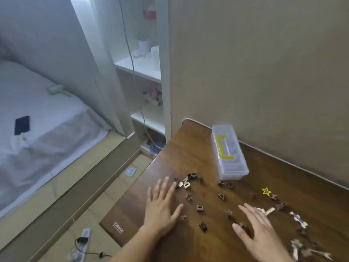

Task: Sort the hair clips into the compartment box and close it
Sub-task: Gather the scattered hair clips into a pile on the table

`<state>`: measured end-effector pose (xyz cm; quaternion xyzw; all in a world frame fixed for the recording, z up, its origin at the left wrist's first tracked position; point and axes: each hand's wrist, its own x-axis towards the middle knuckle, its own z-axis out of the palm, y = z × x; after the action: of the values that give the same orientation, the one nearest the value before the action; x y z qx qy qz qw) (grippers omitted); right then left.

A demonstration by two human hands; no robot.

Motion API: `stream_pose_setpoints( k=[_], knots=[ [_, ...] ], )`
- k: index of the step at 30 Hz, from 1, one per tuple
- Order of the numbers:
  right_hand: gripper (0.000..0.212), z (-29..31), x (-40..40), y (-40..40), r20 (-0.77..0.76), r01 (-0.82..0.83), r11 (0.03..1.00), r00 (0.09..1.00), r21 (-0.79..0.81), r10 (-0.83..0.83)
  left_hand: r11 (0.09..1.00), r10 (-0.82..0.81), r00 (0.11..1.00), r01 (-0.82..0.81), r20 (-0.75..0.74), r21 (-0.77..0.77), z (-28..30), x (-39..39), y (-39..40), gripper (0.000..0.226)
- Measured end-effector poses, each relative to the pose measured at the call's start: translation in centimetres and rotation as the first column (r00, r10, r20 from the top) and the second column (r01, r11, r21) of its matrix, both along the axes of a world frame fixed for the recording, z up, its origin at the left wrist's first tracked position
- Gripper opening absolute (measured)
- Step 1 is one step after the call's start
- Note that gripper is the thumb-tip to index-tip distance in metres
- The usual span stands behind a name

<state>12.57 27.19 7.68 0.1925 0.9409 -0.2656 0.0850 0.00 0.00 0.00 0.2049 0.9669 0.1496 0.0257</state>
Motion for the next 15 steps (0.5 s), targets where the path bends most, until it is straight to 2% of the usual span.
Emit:
stream_pose_setpoints(
  k=[3,5,10,15],
  knots=[
    [0.116,-1.1,0.3,-0.2,0.060,-0.040,0.999,0.998,0.034,0.037,0.996,0.033,0.995,-0.025,0.098,-0.081,-0.8,-1.1,-0.8,0.079],
    [0.114,-1.1,0.5,-0.4,0.101,-0.039,0.999,0.994,0.028,0.036,0.998,0.023,0.992,-0.015,0.126,-0.065,-1.0,-1.7,-0.2,0.079],
    [0.116,-0.6,0.9,-0.1,0.171,-0.017,0.999,0.985,0.034,0.011,0.994,-0.102,0.981,0.108,0.168,-0.023,-0.6,-2.4,3.1,0.081],
    [0.110,-0.2,1.6,1.1,0.232,0.005,1.000,0.973,0.014,-0.008,0.965,-0.261,0.954,0.263,0.147,0.005,-0.2,-3.7,7.2,0.085]
  ],
)
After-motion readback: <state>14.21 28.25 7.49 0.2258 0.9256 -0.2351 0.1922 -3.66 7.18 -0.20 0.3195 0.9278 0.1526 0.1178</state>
